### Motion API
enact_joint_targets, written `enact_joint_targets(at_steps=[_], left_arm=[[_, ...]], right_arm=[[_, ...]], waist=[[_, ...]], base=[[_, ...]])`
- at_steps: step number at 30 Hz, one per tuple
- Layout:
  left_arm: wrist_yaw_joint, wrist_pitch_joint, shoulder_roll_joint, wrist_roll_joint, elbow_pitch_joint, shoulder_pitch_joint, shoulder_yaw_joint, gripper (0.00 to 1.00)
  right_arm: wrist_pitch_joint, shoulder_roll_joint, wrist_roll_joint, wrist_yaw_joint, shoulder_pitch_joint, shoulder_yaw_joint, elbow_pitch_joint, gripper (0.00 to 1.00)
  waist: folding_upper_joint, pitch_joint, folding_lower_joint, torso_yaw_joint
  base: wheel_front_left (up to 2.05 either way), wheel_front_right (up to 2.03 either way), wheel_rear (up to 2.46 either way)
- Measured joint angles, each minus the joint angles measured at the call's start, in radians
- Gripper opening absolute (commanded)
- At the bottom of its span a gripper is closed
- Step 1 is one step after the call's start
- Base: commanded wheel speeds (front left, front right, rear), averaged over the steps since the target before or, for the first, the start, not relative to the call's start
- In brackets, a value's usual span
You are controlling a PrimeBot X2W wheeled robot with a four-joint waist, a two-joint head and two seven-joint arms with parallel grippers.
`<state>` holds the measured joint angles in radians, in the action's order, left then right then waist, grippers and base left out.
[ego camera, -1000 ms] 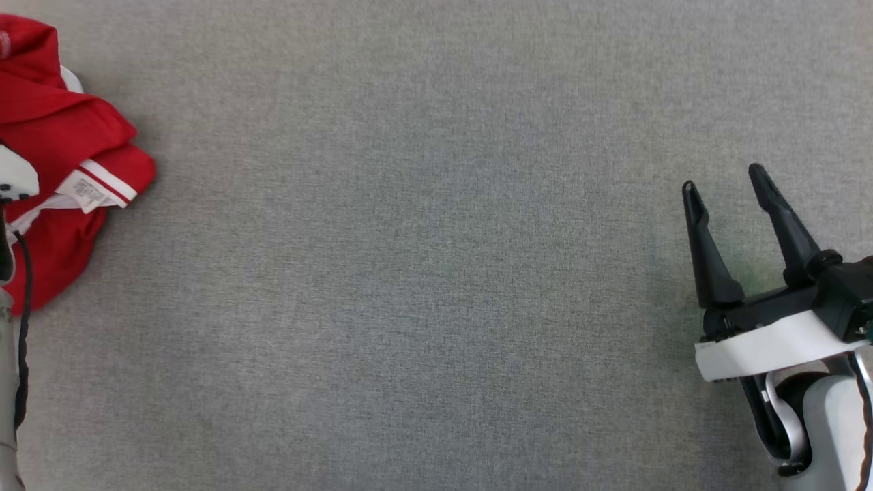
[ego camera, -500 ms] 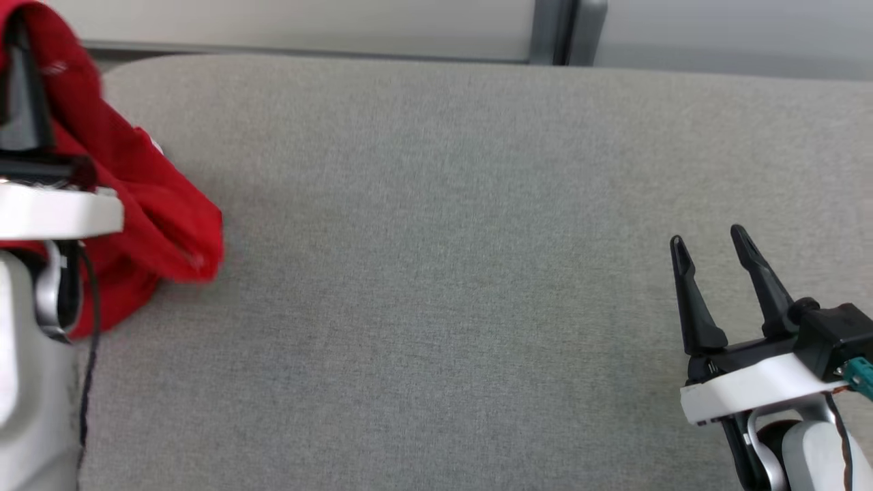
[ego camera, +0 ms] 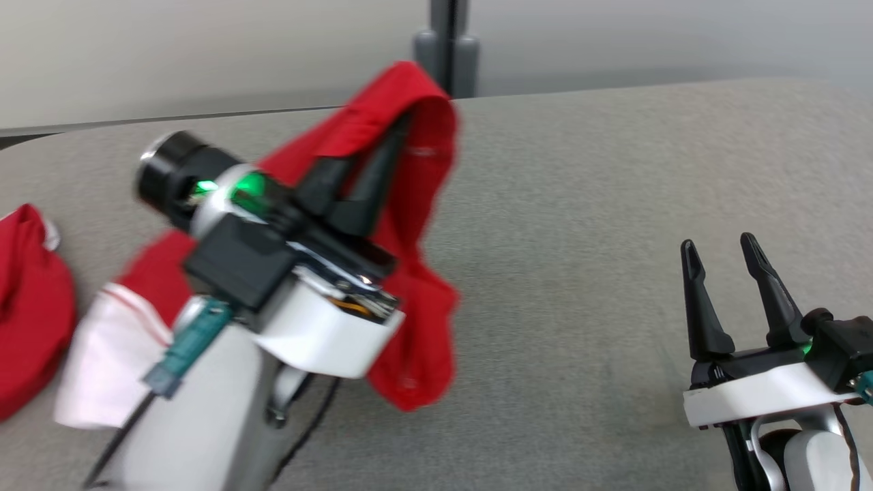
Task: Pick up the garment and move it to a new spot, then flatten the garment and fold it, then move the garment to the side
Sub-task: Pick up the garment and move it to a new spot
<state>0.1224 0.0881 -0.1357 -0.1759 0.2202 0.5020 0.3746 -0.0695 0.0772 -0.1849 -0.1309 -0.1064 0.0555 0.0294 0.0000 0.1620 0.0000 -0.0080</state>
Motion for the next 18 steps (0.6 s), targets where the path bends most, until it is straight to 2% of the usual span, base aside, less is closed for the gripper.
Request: enact_joint_targets(at_steps=[7,10,11,13,14,18], left_arm=[[0.007,-0.009,0.061,-0.05,-0.072,0.124,0.215,0.0],[0.007,-0.03,0.071,-0.077,-0.175,0.16,0.266,0.0],[0.007,-0.03,0.071,-0.077,-0.175,0.16,0.266,0.0],[0.007,-0.067,0.075,-0.103,-0.343,0.17,0.299,0.0],[0.007,-0.067,0.075,-0.103,-0.343,0.17,0.299,0.0],[0.007,-0.087,0.074,-0.123,-0.546,0.195,0.336,0.0]], right_arm=[[-0.028,-0.014,-0.017,0.0,-0.017,-0.008,-0.019,1.0],[-0.04,-0.019,-0.026,0.0,-0.021,-0.012,-0.025,1.0],[-0.04,-0.019,-0.026,0.0,-0.021,-0.012,-0.025,1.0],[-0.055,-0.022,-0.035,0.0,-0.023,-0.017,-0.042,1.0],[-0.055,-0.022,-0.035,0.0,-0.023,-0.017,-0.042,1.0],[-0.079,-0.025,-0.051,0.0,-0.041,-0.01,-0.064,1.0]], waist=[[0.0,0.046,0.0,-0.142],[0.0,0.079,0.0,-0.199],[0.0,0.079,0.0,-0.199],[0.0,0.126,0.0,-0.241],[0.0,0.126,0.0,-0.241],[0.0,0.183,0.0,-0.287]], base=[[0.0,0.0,0.0],[0.0,0.0,0.0],[0.0,0.0,0.0],[0.0,0.0,0.0],[0.0,0.0,0.0],[0.0,0.0,0.0]])
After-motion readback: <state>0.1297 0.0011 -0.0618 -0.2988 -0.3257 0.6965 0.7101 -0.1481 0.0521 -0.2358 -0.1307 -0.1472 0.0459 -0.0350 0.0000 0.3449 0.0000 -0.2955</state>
